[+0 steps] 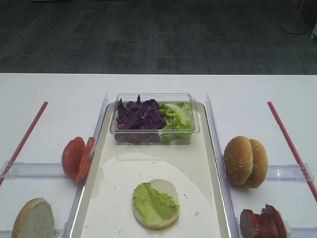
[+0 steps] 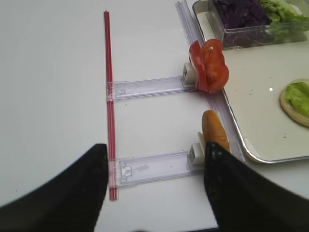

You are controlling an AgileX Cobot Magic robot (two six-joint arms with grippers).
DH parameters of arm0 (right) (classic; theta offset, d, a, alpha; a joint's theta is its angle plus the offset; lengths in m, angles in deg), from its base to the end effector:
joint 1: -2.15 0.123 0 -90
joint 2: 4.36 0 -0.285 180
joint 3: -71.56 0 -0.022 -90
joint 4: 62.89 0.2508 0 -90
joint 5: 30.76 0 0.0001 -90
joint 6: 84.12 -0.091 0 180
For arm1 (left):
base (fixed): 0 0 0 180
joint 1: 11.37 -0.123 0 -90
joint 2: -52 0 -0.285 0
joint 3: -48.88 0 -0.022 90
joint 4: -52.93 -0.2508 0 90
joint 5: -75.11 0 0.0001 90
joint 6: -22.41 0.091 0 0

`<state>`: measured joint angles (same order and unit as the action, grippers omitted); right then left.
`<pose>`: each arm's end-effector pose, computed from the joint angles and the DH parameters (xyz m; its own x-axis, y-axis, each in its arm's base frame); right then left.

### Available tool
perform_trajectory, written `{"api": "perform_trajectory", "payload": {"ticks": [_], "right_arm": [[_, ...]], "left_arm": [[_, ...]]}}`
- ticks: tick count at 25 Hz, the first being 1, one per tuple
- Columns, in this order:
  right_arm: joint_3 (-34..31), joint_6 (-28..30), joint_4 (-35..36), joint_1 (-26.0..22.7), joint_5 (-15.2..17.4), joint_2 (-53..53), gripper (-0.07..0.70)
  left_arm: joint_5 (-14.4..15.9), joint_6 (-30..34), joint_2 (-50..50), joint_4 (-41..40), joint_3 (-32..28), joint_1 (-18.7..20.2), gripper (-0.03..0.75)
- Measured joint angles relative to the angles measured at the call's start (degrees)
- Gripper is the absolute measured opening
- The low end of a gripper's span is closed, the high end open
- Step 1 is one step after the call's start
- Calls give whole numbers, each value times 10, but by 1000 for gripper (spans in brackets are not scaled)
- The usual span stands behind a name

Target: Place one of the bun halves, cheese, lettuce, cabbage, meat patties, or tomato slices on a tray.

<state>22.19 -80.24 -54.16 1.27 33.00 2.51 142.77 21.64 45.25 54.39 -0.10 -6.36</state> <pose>-0.0082 0.0125 0.2700 -0.4959 0.0077 -0.8683 -0.1029 0.9924 0.0676 -0.0124 -0.0011 0.2658 -0.5505 0.0250 -0.8345 0.0942 0.9950 -0.0323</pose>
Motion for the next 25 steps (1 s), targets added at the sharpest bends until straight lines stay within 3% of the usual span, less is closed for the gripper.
{"api": "perform_trajectory", "payload": {"ticks": [25], "right_arm": [[0,0,0,0,0,0,484]], "left_arm": [[0,0,0,0,0,0,414]]}}
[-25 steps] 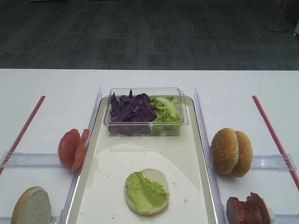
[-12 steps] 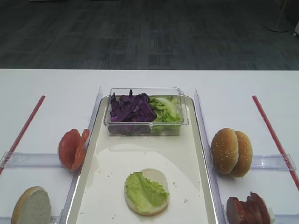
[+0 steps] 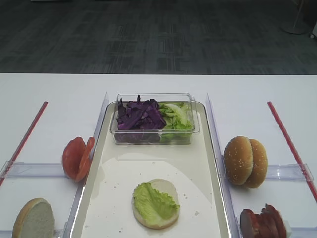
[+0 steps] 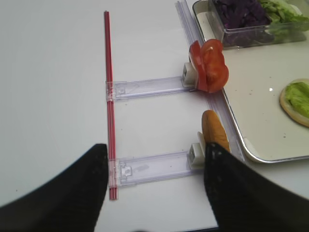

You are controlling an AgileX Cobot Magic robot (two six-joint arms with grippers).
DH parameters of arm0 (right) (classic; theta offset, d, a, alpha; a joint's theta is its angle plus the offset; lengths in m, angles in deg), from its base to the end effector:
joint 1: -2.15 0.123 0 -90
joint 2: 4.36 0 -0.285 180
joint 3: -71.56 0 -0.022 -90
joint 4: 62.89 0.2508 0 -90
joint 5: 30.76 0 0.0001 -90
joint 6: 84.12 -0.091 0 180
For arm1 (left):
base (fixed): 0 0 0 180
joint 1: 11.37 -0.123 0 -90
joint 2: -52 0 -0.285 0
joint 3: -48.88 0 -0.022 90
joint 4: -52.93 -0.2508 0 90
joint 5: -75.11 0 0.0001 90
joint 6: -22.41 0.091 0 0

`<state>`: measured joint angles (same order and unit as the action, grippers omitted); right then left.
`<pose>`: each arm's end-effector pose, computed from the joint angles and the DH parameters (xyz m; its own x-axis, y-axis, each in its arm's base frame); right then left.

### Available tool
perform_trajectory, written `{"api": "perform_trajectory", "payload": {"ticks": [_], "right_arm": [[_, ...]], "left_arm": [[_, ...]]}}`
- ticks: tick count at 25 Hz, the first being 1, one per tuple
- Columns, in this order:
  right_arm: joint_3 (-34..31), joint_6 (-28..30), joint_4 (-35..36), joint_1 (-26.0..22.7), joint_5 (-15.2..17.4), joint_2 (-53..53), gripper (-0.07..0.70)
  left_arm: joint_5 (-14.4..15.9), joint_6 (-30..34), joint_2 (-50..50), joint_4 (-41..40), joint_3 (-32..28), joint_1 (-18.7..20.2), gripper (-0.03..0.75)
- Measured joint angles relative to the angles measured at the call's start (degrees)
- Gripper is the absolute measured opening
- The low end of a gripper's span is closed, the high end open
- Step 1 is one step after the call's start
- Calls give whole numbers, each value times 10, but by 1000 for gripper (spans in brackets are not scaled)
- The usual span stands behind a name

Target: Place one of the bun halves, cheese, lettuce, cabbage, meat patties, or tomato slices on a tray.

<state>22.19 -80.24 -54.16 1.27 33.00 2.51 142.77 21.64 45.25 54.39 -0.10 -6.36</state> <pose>-0.0082 0.0125 0.2700 -0.4959 0.0077 -0.8683 -0.1029 0.9924 0.0676 -0.0124 -0.0011 0.2658 -0.5505 0.0250 -0.8345 0.0942 0.9950 -0.0323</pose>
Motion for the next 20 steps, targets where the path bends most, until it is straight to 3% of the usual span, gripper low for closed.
{"api": "perform_trajectory", "payload": {"ticks": [20], "right_arm": [[0,0,0,0,0,0,484]], "left_arm": [[0,0,0,0,0,0,415]]}}
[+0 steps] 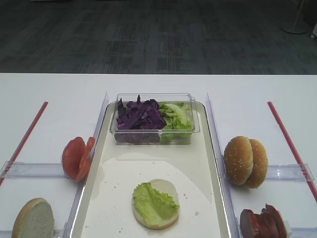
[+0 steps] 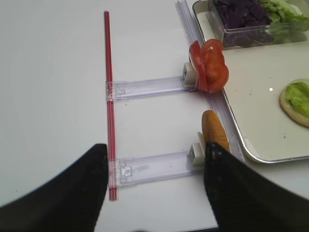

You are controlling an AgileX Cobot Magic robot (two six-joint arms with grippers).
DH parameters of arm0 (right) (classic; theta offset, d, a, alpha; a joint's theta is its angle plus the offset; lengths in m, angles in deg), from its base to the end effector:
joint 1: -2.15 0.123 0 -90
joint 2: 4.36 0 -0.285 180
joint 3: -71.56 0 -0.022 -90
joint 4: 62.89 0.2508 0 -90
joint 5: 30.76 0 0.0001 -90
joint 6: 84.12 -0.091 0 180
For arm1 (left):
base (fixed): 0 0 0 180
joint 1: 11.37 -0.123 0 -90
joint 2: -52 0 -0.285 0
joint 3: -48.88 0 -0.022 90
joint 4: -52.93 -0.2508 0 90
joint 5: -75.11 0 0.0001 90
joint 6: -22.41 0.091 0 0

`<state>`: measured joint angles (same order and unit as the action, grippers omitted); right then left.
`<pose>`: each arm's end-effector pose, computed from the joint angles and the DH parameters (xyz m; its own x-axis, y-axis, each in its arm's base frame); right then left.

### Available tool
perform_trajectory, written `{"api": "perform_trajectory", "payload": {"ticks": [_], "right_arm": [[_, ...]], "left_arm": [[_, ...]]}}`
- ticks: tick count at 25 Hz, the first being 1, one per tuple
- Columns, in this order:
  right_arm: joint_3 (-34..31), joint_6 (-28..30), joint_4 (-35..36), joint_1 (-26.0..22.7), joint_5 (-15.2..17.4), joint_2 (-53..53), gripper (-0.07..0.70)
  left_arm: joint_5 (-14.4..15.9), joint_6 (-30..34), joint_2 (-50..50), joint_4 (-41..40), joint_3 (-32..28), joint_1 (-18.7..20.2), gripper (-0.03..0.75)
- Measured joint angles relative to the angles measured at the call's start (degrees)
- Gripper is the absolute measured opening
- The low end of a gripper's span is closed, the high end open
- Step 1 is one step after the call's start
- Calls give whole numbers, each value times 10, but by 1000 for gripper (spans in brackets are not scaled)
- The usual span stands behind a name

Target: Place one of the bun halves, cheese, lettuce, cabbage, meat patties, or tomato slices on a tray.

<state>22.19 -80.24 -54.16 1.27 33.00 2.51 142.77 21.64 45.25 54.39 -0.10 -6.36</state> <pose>-0.0082 0.0125 0.2700 -0.4959 0.0077 -0.8683 -0.1029 0.9924 0.0676 -0.0124 -0.0011 0.2658 -0.5505 0.0250 -0.8345 0.0942 0.9950 -0.0323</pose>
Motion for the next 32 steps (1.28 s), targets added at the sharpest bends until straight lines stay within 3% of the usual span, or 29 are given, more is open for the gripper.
{"api": "perform_trajectory", "payload": {"ticks": [32], "right_arm": [[0,0,0,1,0,0,484]], "left_arm": [[0,0,0,0,0,0,415]]}}
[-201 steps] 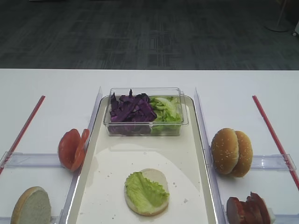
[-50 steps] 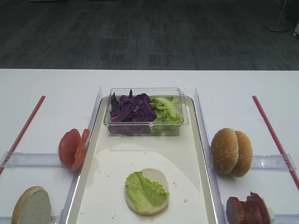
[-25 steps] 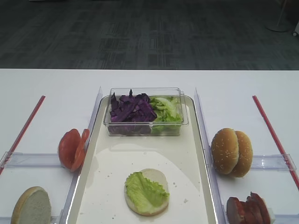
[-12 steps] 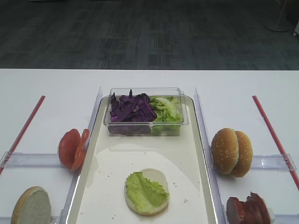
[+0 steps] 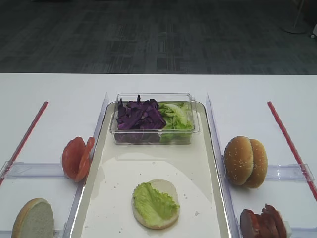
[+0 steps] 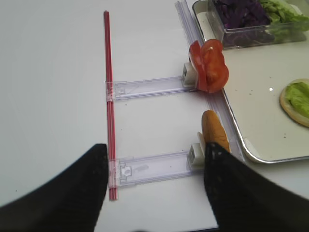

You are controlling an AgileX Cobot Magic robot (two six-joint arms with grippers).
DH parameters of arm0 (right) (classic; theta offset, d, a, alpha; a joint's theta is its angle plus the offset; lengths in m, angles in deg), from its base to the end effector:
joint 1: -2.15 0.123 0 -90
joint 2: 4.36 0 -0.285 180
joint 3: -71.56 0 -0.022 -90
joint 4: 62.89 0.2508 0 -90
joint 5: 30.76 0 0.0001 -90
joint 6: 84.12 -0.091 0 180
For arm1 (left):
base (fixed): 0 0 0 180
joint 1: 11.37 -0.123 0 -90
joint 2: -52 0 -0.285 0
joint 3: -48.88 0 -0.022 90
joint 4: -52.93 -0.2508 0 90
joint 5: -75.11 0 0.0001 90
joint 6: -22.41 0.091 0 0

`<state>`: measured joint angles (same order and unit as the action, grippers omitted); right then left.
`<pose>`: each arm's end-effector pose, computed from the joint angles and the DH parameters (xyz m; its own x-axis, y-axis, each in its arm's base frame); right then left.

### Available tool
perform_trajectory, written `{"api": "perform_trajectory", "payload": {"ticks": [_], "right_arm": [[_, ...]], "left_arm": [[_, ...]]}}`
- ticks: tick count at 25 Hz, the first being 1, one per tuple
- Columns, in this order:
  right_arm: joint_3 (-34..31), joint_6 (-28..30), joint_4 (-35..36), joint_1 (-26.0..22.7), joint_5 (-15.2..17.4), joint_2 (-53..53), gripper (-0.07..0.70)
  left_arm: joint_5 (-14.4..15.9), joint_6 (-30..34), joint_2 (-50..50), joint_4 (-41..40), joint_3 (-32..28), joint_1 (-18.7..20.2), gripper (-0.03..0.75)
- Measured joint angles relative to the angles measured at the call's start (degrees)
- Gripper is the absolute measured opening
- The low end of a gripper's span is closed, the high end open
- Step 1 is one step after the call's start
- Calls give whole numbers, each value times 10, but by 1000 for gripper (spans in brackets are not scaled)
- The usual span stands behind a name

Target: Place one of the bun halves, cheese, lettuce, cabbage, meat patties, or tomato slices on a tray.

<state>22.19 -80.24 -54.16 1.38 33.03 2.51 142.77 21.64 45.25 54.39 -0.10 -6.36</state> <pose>-0.0083 0.0125 0.2699 -0.4964 0.0067 -0.8681 -0.1049 0.9922 0.0676 -0.0124 -0.0011 0.2658 -0.5505 0.0250 -0.8345 0.0942 0.9950 -0.0323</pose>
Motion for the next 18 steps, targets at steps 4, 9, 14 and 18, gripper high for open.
{"api": "perform_trajectory", "payload": {"ticks": [4,9,14,18], "right_arm": [[0,0,0,0,0,0,484],[0,0,0,0,0,0,484],[0,0,0,0,0,0,484],[0,0,0,0,0,0,484]], "left_arm": [[0,0,0,0,0,0,414],[0,0,0,0,0,0,415],[0,0,0,0,0,0,415],[0,0,0,0,0,0,414]]}}
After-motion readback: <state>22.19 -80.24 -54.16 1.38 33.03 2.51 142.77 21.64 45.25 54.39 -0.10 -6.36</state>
